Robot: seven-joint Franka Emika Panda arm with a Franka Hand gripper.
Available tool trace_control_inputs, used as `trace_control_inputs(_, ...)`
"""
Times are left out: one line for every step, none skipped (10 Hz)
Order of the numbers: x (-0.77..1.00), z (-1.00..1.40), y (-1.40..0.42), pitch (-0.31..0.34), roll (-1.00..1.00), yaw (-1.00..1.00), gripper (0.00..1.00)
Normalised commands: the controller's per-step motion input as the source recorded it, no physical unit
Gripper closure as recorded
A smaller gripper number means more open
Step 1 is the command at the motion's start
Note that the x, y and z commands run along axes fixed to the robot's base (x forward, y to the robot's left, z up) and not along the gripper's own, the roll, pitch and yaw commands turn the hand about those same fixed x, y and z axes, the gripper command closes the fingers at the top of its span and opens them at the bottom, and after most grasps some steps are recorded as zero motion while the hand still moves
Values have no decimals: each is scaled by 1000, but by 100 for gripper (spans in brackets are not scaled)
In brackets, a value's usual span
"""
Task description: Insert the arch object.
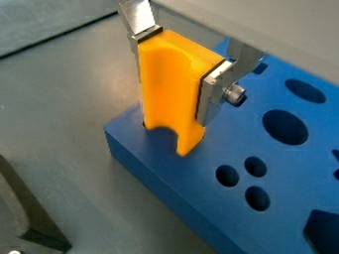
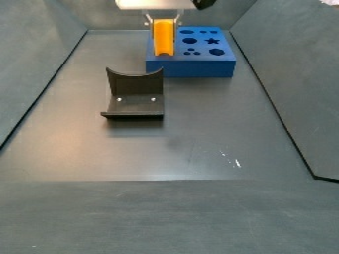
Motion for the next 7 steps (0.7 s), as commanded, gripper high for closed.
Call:
trace_control_inputs(143, -794, -43, 0, 61, 0, 100)
trace_control_inputs(71, -863, -123, 0, 101, 0, 100)
trace_control_inputs(109, -866, -157, 0, 124, 109, 100)
trace_control_inputs(3, -703, -63, -29, 20, 43, 100)
trace_control_inputs(-23, -271, -9, -196, -47, 20, 100)
trace_control_inputs(0, 0, 0, -11, 0, 20, 100)
trace_control_inputs(0, 0, 0, 0, 0, 0, 100)
